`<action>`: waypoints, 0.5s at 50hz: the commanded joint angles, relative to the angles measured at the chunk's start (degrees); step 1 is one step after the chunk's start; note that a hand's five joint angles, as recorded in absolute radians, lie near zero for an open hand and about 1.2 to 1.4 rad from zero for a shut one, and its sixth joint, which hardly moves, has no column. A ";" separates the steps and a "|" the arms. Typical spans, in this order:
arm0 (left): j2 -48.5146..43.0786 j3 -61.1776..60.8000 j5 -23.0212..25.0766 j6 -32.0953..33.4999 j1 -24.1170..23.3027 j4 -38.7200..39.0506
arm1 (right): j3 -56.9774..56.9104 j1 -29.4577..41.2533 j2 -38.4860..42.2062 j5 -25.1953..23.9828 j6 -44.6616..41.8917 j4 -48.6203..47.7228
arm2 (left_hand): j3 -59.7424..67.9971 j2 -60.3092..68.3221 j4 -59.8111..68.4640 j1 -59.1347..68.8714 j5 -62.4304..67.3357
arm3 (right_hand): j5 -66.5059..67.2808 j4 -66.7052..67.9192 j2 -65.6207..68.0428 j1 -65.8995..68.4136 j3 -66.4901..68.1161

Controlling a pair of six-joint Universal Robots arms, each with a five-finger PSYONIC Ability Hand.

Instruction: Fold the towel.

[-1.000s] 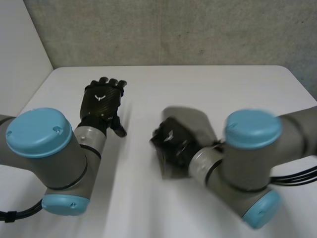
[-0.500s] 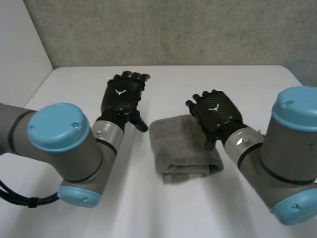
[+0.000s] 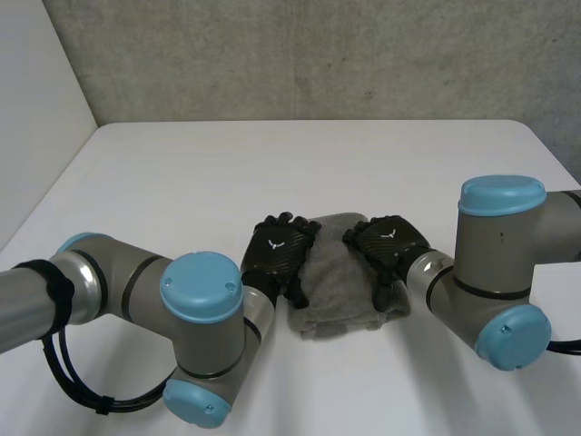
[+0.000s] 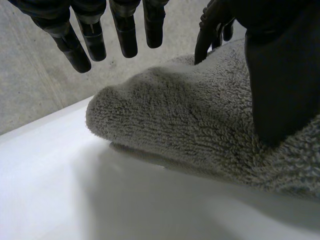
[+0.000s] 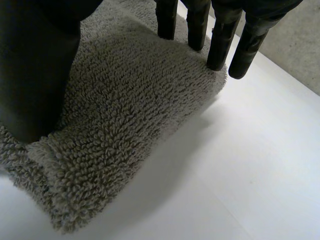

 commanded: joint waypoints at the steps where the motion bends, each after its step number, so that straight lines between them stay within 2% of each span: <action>1: 5.14 -0.60 0.00 -0.40 0.91 -3.47 | -2.74 -0.08 -6.55 0.02 3.90 2.89 | -3.01 -3.36 -3.62 -3.56 -11.55 | -3.24 -4.79 -4.43 -2.76 -4.02; 2: 7.40 -0.52 0.00 -0.31 1.17 -4.60 | -2.74 -0.08 -6.58 0.02 3.92 2.89 | -3.35 -3.69 -3.95 -3.89 -11.88 | -3.24 -4.79 -4.43 -2.76 -4.02; 7: 15.13 0.27 0.35 0.48 4.06 -7.68 | -4.49 -0.87 -17.11 0.37 11.02 2.45 | -4.19 -4.54 -4.80 -4.74 -12.72 | -3.24 -4.79 -4.43 -2.76 -4.02; 10: 20.41 1.24 0.35 0.66 6.17 -9.87 | -5.20 -0.96 -19.77 0.99 12.18 2.45 | -4.02 -4.37 -4.63 -4.57 -12.56 | -3.24 -4.79 -4.43 -2.76 -4.02; 12: 23.39 1.76 0.18 0.66 7.14 -11.45 | -5.90 -2.27 -23.71 3.70 13.14 2.80 | -4.02 -4.37 -4.63 -4.57 -12.56 | -3.24 -4.79 -4.43 -2.76 -4.02; 13: 25.68 2.29 0.09 0.57 8.63 -13.21 | -5.91 -2.28 -23.72 3.72 13.14 2.80 | -4.19 -4.54 -4.80 -4.74 -12.72 | -3.24 -4.79 -4.43 -2.76 -4.02; 14: 25.70 2.30 0.09 0.57 8.64 -13.23 | -5.91 -2.97 -24.85 5.80 13.23 2.89 | -4.19 -4.54 -4.80 -4.74 -12.72 | -3.24 -4.79 -4.43 -2.76 -4.02; 15: 27.53 2.91 0.00 0.48 10.64 -15.14 | -5.91 -3.59 -25.65 8.17 13.41 2.89 | -4.19 -4.54 -4.80 -4.74 -12.72 | -3.24 -4.79 -4.43 -2.76 -4.02; 16: 28.77 3.69 -0.09 0.48 12.40 -17.33 | -5.91 -3.60 -25.66 8.20 13.41 2.89 | -4.19 -4.54 -4.80 -4.74 -12.72 | -3.24 -4.79 -4.43 -2.76 -4.02; 18: 29.74 5.27 -0.26 0.05 13.64 -20.14 | -5.73 -4.12 -25.92 13.09 13.50 2.98 | -4.19 -4.54 -4.80 -4.74 -12.72 | -3.24 -4.79 -4.43 -2.76 -4.02; 22: 30.63 7.75 -0.35 -0.40 14.97 -25.35 | -5.90 -3.95 -25.92 15.83 13.23 2.98 | -4.36 -4.71 -4.97 -4.91 -12.89 | -3.24 -4.79 -4.43 -2.76 -4.02; 25: 31.42 9.33 -0.44 -1.45 15.23 -28.96 | -5.91 -3.60 -26.01 15.85 12.88 2.98 | -4.36 -4.71 -4.97 -4.91 -12.89 | -3.24 -4.79 -4.43 -2.76 -4.02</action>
